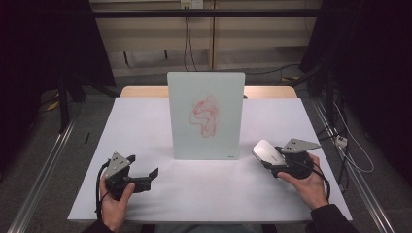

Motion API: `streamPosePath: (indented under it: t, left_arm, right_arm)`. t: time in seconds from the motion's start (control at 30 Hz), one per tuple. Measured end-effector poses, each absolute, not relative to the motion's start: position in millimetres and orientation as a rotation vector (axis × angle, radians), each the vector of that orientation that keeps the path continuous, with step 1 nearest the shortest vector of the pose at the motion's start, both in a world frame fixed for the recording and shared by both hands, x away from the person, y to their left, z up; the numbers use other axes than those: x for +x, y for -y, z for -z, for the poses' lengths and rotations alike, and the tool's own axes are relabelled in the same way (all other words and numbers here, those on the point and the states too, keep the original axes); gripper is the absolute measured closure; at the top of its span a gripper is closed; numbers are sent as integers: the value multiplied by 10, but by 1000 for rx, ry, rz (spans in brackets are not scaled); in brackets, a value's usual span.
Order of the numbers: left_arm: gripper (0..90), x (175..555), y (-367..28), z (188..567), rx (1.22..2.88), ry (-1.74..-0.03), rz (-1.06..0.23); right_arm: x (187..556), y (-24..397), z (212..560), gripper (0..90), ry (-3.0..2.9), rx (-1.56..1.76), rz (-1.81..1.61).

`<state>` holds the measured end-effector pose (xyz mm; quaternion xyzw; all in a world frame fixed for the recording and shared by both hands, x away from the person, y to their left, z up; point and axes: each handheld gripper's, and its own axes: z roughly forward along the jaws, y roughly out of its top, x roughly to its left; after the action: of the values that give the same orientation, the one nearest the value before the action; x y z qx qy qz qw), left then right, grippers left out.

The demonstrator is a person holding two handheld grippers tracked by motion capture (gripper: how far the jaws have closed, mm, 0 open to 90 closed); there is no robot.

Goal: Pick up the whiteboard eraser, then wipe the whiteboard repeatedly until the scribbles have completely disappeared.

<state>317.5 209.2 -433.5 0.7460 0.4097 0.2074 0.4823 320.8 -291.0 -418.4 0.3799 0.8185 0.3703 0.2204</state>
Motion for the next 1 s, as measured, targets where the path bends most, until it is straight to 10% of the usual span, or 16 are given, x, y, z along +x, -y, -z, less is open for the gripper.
streamPosePath:
  t: [1.0]
  left_arm:
    - [42,3153,-2079,4310,1804,-1002,-488]
  right_arm:
    - [3074,2519,4066,313,-2205,859,-1156]
